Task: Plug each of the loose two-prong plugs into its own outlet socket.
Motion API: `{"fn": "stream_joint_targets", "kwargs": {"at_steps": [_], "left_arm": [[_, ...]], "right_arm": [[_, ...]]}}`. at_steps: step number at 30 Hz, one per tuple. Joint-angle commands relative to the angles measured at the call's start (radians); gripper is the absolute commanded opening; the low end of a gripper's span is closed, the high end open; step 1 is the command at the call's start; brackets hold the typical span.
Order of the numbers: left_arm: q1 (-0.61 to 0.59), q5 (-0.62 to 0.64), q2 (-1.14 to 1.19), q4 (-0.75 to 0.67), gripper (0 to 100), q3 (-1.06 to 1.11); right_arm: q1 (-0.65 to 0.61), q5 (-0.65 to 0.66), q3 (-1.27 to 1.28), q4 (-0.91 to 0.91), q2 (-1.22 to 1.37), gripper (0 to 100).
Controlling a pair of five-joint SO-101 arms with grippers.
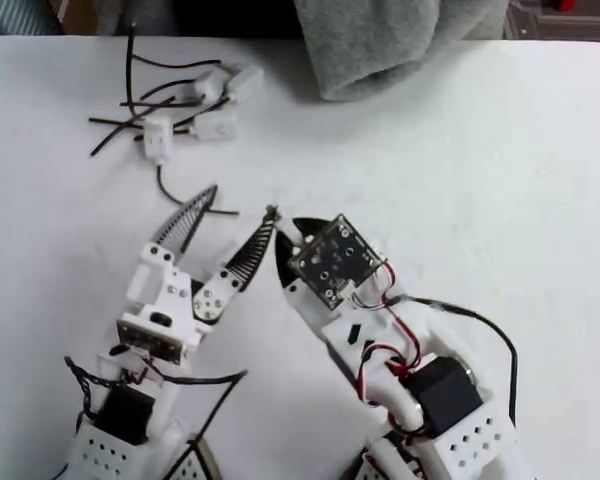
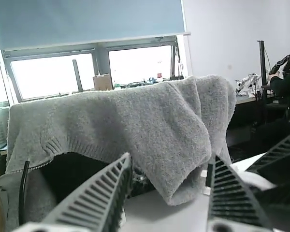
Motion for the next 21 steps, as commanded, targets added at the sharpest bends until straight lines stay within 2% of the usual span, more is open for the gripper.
{"fn": "stream_joint_targets", "kwargs": {"at_steps": [1, 21], "left_arm": [[-0.002, -0.009, 0.008, -0.002, 25, 0.005], [-0.007, -0.009, 0.008, 0.002, 25, 0.026]], "right_arm": [[-0.005, -0.003, -0.129, 0.027, -0.038, 1.9], [-0.004, -0.003, -0.133, 0.03, -0.088, 1.9]]}}
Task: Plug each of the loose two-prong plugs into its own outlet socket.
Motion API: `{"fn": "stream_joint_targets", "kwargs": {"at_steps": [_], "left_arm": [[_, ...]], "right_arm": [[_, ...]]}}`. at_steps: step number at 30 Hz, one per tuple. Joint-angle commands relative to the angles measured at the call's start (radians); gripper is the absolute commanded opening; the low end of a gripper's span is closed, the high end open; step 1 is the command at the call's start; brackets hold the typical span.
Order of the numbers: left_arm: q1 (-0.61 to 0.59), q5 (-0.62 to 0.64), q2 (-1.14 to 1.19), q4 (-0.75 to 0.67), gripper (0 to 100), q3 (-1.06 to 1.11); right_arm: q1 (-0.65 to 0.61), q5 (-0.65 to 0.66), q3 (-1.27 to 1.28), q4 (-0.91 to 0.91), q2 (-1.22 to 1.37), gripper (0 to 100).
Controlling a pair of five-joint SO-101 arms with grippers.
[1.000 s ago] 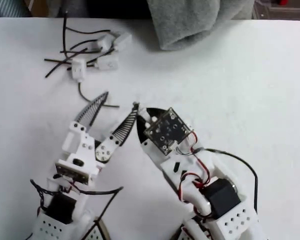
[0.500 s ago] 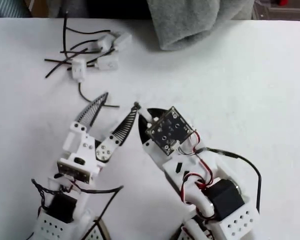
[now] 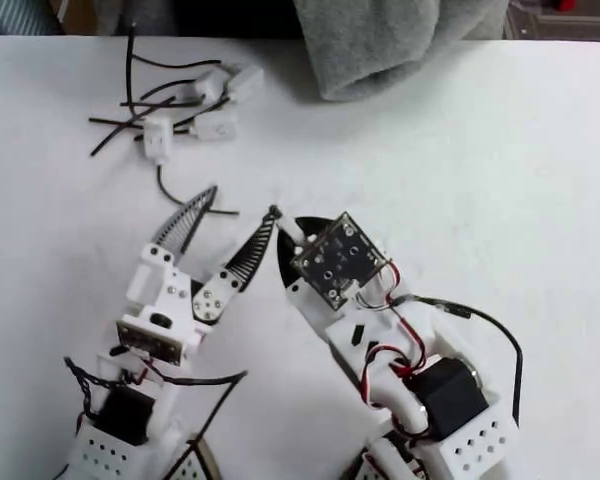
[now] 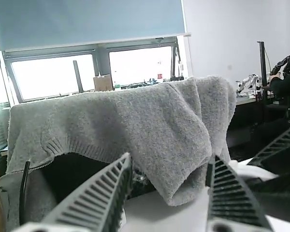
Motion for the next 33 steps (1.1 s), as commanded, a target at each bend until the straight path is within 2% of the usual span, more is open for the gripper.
{"fn": "stream_joint_targets", "kwargs": {"at_steps": [1, 11, 17, 22, 27, 33], "left_arm": [[-0.007, -0.009, 0.008, 0.003, 25, 0.015], [-0.008, -0.009, 0.008, 0.005, 25, 0.015], [-0.044, -0.002, 0.007, -0.003, 25, 0.009], [-0.068, 0.031, 0.004, -0.011, 25, -0.009], [-0.07, 0.075, 0.004, -0.005, 25, -0.02], [-0.07, 0.075, 0.004, -0.003, 25, -0.017]], "right_arm": [[-0.002, -0.003, -0.092, 0.004, -0.105, 1.9], [-0.001, -0.002, -0.089, 0.002, -0.119, 1.9], [0.124, -0.002, -0.092, -0.004, -0.111, 1.9], [0.14, -0.005, -0.095, -0.028, 0.064, 1.9], [0.091, -0.005, -0.097, -0.062, 0.237, 1.9], [-0.013, -0.003, -0.1, -0.041, 0.249, 1.9]]}}
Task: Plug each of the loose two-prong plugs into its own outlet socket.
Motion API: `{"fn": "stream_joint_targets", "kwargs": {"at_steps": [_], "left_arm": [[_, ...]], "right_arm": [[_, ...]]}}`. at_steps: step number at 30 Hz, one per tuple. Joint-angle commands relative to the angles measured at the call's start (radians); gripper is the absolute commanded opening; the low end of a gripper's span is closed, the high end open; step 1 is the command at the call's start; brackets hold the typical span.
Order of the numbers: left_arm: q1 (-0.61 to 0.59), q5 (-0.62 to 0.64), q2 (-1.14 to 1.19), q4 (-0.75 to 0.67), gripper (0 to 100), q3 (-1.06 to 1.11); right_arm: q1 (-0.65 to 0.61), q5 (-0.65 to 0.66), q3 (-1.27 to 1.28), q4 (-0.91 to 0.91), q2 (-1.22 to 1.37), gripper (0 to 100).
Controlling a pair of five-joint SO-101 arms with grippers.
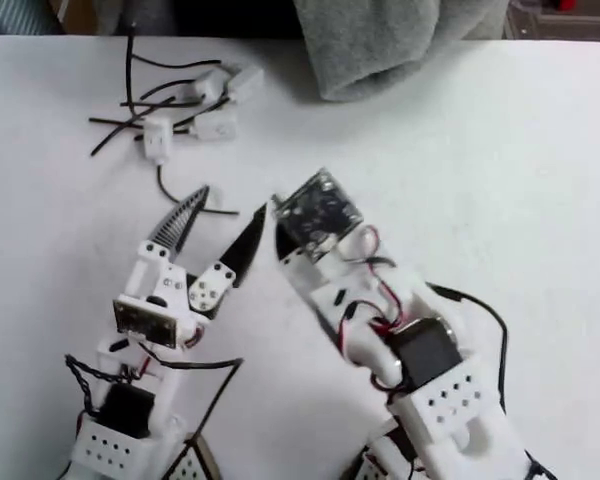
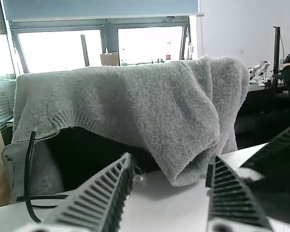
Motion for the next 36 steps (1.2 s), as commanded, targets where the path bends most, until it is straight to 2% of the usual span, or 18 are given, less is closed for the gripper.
{"fn": "stream_joint_targets", "kwargs": {"at_steps": [1, 10, 33, 36], "left_arm": [[-0.01, 0.009, -0.012, -0.015, 25, -0.035], [-0.002, 0.009, -0.01, -0.021, 25, -0.009], [-0.001, 0.009, -0.01, -0.015, 25, -0.002], [-0.001, 0.009, -0.01, -0.015, 25, -0.002]], "right_arm": [[-0.054, -0.002, -0.046, -0.002, 0.004, 1.9], [-0.16, 0.0, -0.121, 0.122, -0.076, 1.9], [-0.157, 0.037, -0.187, 0.202, -0.193, 1.9], [-0.122, 0.037, -0.187, 0.197, -0.186, 1.9]]}}
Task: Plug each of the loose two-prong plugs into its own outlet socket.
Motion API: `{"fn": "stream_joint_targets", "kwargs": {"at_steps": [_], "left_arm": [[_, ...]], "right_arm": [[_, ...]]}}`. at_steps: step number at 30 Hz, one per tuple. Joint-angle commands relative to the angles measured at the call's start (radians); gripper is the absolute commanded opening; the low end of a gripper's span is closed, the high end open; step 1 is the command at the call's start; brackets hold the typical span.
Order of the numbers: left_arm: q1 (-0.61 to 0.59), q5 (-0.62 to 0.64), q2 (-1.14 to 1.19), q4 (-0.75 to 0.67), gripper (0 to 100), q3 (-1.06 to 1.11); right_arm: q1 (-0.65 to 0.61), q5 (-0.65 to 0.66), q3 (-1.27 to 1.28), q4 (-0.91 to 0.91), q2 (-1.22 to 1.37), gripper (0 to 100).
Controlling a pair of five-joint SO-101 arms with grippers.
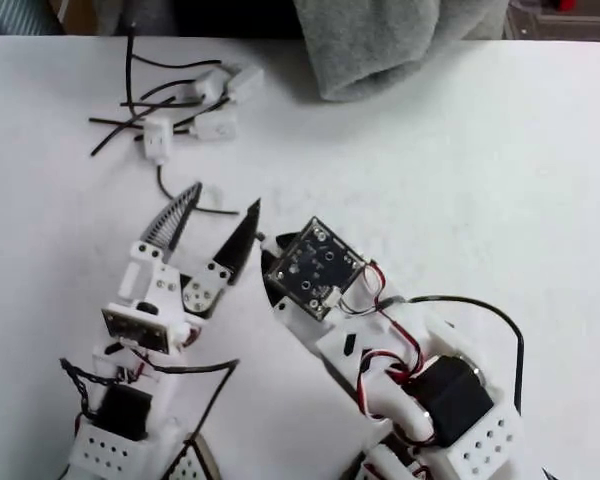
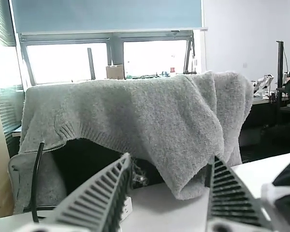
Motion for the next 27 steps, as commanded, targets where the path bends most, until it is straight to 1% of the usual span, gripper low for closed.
{"fn": "stream_joint_targets", "kwargs": {"at_steps": [1, 5, 7, 10, 12, 16, 19, 22, 25, 27], "left_arm": [[0.001, 0.005, 0.007, 0.005, 25, 0.002], [-0.015, 0.003, 0.007, -0.002, 25, -0.002], [-0.053, 0.011, 0.007, -0.003, 25, -0.012], [-0.114, 0.015, 0.007, 0.005, 25, -0.031], [-0.151, 0.044, 0.008, 0.015, 25, -0.031], [-0.209, 0.06, 0.01, 0.124, 25, -0.078], [-0.216, 0.06, 0.03, 0.219, 25, -0.129], [-0.216, 0.06, 0.156, 0.27, 25, -0.213], [-0.239, 0.06, 0.406, 0.287, 25, -0.351], [-0.248, 0.06, 0.595, 0.33, 25, -0.471]], "right_arm": [[0.036, 0.008, -0.083, -0.007, -0.028, 1.9], [0.148, 0.008, -0.11, -0.005, -0.019, 1.9], [0.211, 0.008, -0.14, -0.001, 0.016, 1.9], [0.272, 0.0, -0.187, 0.013, 0.124, 1.9], [0.291, -0.003, -0.233, 0.036, 0.213, 1.9], [0.326, -0.003, -0.339, 0.107, 0.375, 1.9], [0.364, -0.003, -0.425, 0.171, 0.464, 1.9], [0.381, -0.002, -0.494, 0.236, 0.529, 1.9], [0.378, -0.002, -0.534, 0.28, 0.573, 1.9], [0.378, 0.0, -0.551, 0.302, 0.59, 1.9]]}}
